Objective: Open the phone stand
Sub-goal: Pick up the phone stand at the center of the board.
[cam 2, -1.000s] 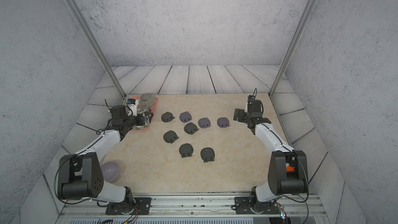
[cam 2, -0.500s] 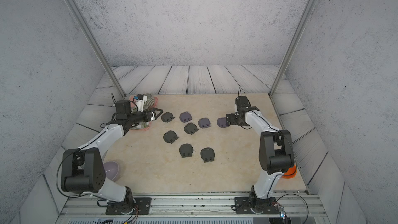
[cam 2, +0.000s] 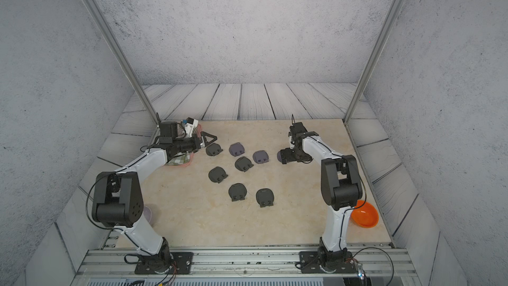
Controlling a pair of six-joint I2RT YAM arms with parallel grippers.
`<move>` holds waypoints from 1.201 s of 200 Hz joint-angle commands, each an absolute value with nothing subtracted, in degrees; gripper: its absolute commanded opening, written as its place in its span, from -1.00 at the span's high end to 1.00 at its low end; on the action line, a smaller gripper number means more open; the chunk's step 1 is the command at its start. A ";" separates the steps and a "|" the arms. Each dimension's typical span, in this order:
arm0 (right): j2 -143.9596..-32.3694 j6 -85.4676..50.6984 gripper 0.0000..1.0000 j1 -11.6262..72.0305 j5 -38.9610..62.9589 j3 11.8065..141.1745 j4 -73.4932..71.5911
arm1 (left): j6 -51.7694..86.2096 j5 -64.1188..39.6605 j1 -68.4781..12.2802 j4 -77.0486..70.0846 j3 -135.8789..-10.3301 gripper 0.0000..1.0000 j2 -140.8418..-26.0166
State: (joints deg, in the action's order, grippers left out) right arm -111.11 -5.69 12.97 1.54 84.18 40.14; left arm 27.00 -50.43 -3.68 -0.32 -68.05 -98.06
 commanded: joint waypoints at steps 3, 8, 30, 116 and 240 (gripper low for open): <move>-112.81 -4.83 -0.98 13.76 0.69 86.39 41.66 | 30.90 -52.49 -2.68 -4.61 -68.52 -0.97 -96.60; -113.25 -4.76 -0.98 13.94 0.78 86.74 41.66 | 31.75 -54.92 -2.77 -7.61 -68.16 -0.97 -97.15; -114.90 -4.53 -0.98 14.57 0.61 88.32 41.82 | 36.60 -66.46 -3.79 -14.43 -71.30 -0.97 -102.20; -120.80 -4.31 -0.77 15.44 0.62 93.52 43.32 | 15.80 -57.68 -9.69 18.35 -79.35 -0.97 -101.98; -126.51 -3.74 -0.51 15.62 1.32 97.73 45.09 | 11.94 -43.04 -12.17 22.04 -74.44 -0.97 -92.10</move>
